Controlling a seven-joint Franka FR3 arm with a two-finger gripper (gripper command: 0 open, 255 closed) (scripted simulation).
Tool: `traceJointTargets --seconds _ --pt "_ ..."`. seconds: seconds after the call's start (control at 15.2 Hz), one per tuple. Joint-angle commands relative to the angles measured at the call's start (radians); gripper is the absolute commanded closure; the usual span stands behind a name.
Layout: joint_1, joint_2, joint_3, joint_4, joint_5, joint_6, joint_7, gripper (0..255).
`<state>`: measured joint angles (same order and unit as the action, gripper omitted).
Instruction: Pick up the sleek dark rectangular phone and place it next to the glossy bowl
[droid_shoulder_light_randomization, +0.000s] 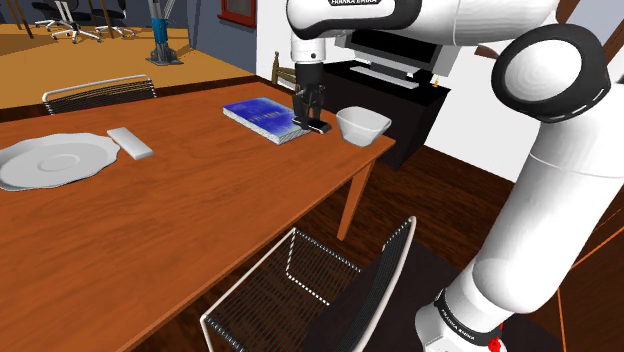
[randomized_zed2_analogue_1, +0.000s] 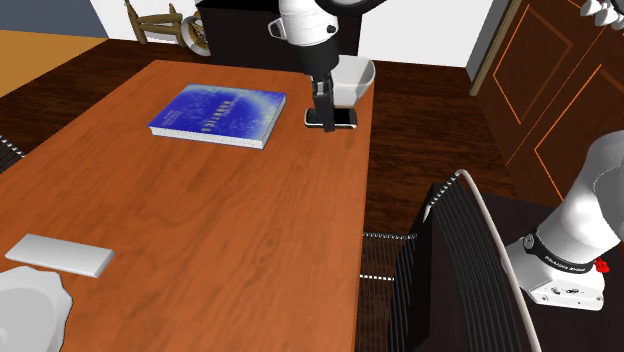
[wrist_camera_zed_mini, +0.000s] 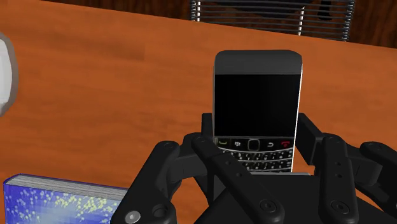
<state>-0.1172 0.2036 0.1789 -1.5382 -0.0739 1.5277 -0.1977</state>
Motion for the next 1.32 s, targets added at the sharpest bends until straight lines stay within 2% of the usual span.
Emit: traceJointTargets --seconds 0.0,0.59,1.12,1.25 --pt "-0.028 0.0 -0.019 -0.012 -0.006 0.014 -0.047 255" --pt "-0.14 0.07 -0.097 0.086 -0.035 0.001 -0.238 255" --pt "-0.235 0.202 -0.155 0.277 -0.051 -0.041 -0.396 255" --pt "-0.236 0.197 -0.154 0.243 -0.051 -0.012 -0.393 255"
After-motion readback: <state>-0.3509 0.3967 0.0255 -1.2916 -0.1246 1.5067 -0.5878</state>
